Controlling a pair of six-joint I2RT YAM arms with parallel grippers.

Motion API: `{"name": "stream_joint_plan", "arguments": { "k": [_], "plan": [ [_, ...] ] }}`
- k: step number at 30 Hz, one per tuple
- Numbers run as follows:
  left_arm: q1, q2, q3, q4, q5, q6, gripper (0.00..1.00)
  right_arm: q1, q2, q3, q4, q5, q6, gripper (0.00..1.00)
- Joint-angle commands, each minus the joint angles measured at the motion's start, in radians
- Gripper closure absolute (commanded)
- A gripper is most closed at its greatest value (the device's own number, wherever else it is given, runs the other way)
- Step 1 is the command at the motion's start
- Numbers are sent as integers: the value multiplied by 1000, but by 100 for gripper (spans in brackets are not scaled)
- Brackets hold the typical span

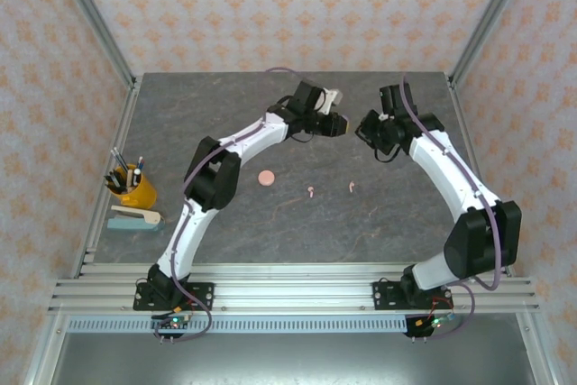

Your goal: Insert wireless bluetooth earbuds into charging case

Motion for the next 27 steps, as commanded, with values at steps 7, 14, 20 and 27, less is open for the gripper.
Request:
{"name": "stream_joint_plan", "arguments": {
  "k": [7,14,20,27],
  "plan": [
    [14,169,233,-325,-13,-137,100,-3,46,-32,54,29,25,90],
    [28,196,244,-358,-38,-144,87,-3,49,-30,49,34,19,84],
    [36,182,233,-385,-67,-131,63,-2,40,-35,49,32,15,67],
    [57,89,178,-391,-111,-95,32,-2,11,-33,40,39,6,48]
  ]
}}
